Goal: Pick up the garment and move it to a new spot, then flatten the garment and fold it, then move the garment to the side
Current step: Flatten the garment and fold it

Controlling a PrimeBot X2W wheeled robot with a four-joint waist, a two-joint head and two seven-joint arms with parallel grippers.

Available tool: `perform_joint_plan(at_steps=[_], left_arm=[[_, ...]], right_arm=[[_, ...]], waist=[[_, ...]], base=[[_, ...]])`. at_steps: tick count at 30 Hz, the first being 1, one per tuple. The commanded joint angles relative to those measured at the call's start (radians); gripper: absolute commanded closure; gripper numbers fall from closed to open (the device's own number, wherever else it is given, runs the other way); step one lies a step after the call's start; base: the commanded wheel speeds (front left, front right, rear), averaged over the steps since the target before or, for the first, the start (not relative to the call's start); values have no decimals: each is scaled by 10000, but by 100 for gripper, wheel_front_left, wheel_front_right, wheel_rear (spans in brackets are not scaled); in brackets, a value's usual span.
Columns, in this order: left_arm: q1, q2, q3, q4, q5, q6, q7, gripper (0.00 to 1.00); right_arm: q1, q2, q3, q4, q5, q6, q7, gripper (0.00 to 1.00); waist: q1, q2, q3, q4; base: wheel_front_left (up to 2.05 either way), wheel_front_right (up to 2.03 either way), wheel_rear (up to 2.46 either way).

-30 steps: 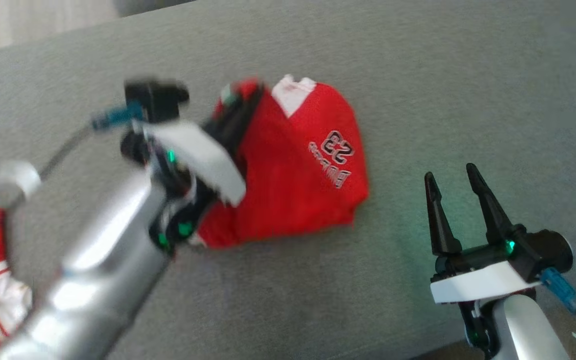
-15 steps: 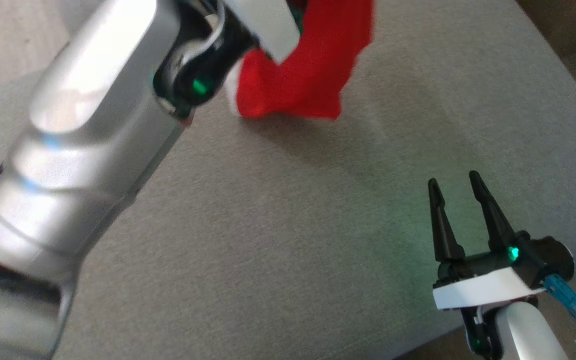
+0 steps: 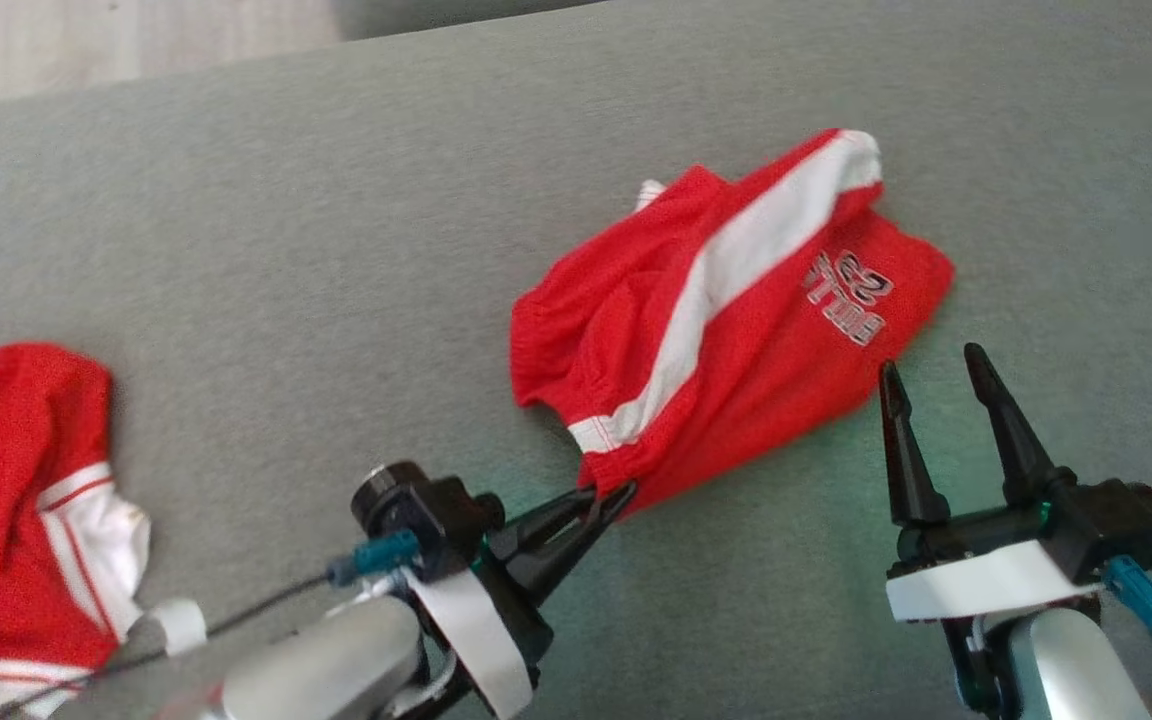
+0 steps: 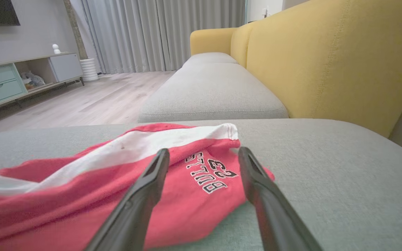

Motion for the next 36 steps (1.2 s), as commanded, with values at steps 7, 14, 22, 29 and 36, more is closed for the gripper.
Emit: perform_joint_plan(at_steps=[7,14,22,29,36], left_arm=[[667,-887,-24,888,129,16,-819,100],[1229,-1293,1002,757,-1323,16,-847,0],[1237,-1202,884,700,-2874,16,-849,0],[1041,-1015,405,1018,-3525,16,-829,0],[851,-955,140,915,-3852,16,-835,0]], right_arm=[[-54,-56,85,-304,-315,-7,-25,0],[89,-56,236,-208,-319,-7,-25,0],[99,-56,278,-177,-324,-7,-25,0],[144,-56,217,-163,-353,-7,-25,0],[157,-56,174,-161,-339,-7,-25,0]], waist=[[1,0,-48,920],[1,0,-320,998],[1,0,-314,793],[1,0,-318,659],[1,0,-259,703]], base=[[0,0,0],[0,0,0],[0,0,0],[0,0,0],[0,0,0]])
